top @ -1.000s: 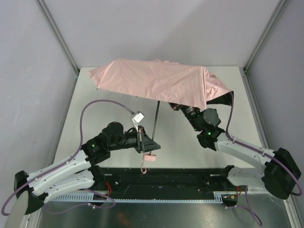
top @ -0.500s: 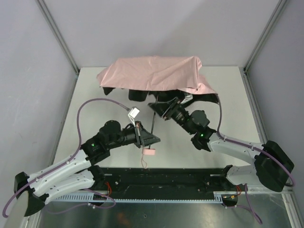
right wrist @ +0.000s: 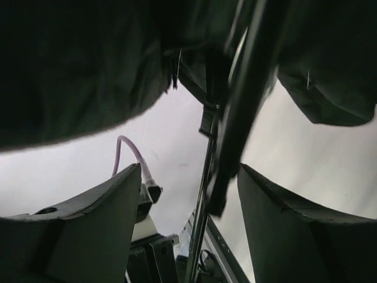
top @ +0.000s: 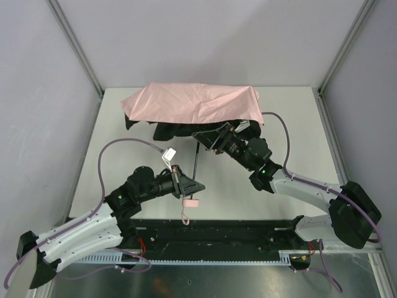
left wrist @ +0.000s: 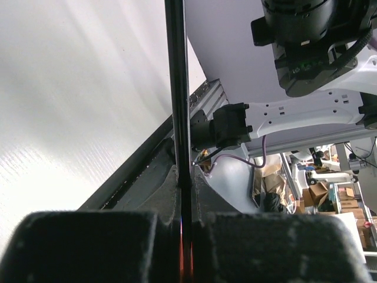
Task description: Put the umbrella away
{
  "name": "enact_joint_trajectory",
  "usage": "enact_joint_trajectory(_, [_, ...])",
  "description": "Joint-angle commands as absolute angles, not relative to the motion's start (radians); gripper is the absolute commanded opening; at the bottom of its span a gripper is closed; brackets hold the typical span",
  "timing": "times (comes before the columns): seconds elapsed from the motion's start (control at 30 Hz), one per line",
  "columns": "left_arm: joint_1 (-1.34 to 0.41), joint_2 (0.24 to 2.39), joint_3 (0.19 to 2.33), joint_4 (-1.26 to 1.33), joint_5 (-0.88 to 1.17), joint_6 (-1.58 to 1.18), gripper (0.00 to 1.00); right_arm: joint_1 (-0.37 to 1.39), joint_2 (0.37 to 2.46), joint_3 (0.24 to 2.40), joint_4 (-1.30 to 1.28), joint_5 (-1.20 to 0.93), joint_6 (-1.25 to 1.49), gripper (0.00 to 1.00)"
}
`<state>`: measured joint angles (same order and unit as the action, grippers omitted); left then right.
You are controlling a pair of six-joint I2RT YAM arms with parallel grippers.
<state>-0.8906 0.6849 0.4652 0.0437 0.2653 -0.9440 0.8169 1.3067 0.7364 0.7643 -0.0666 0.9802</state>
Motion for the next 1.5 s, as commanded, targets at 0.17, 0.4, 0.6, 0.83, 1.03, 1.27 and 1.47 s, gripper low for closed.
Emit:
enact_joint_trajectory(0.17, [-0.891,0.66,0.494,0.201,0.28,-0.905,0.0,0.769,1.35,0.858,0.775,-0.001,1.059,0.68])
enact_joint_trajectory(0.4, [-0.891,0.663,0.497,0.212,0.283,-0.905,0.0,0.752,1.411,0.905,0.816,-0.03,1.069,0.31])
enact_joint_trajectory(0.6, [-0.891,0.663,0.512,0.219,0.257,-0.902,0.0,0.762,1.403,0.903,0.776,-0.074,1.013,0.01])
enact_joint_trajectory(0.83, [-0.876,0.681,0.614,0.133,0.16,-0.816,0.0,0.997,1.251,0.715,0.773,0.07,0.987,0.0])
enact_joint_trajectory(1.03, [-0.876,0.708,0.633,0.121,0.164,-0.82,0.0,1.003,1.231,0.699,0.738,0.052,0.979,0.0])
enact_joint_trajectory(1.27, [-0.867,0.752,0.716,0.099,0.136,-0.791,0.0,1.064,1.226,0.615,0.786,0.069,0.993,0.0])
enact_joint_trajectory(1.47, [-0.837,0.821,0.766,0.138,0.135,-0.791,0.0,1.062,1.218,0.573,0.827,0.071,1.016,0.0])
